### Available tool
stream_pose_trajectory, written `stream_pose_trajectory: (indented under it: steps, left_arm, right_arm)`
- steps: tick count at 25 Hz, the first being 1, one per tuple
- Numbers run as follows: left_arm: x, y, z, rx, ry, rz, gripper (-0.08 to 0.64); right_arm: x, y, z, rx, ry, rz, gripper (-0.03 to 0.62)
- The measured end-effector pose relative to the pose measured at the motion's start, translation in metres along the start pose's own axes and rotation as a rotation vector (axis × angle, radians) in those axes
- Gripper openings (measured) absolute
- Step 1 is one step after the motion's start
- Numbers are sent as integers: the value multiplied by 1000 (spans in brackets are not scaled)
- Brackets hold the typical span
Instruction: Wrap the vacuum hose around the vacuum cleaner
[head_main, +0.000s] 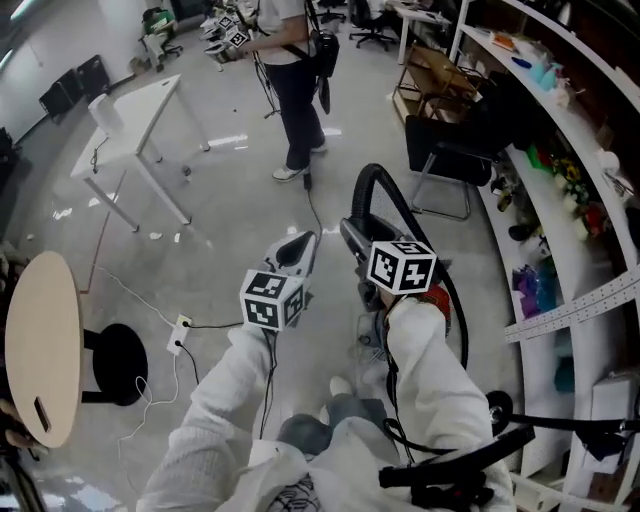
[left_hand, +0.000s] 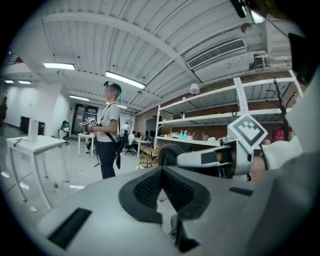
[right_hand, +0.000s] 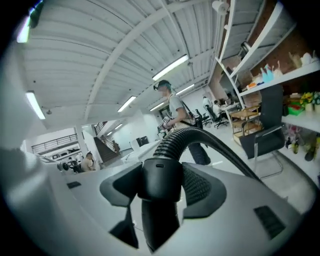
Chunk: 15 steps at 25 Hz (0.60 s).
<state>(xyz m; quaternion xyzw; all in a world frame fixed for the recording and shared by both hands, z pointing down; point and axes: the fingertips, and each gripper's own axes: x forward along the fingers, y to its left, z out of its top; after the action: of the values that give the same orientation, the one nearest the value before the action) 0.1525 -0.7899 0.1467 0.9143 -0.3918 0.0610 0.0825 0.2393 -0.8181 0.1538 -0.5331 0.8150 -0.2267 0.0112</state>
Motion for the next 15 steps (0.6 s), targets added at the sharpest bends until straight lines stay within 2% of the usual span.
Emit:
stream_pose_trajectory:
  steps: [3,5,8,12,15]
  left_arm:
    - [-16,43,-25,-15,21,62,2]
    - [-35,67,-47,-49,32,86,2]
    - [-64,85,-89,-102,70,92,2]
    - [-56,93,-111,-90,129,47,2]
    - [-12,78,-90,-76,115,-4,2]
  right_arm:
    - [47,19,-54,37,84,47,241]
    - [72,31,-92,19,140,50,240]
    - [81,24,-110,44,101,-16,239]
    - [69,-14,-56,18,-39,-120,239]
    - [53,-53,-1,51,-117,-184,239]
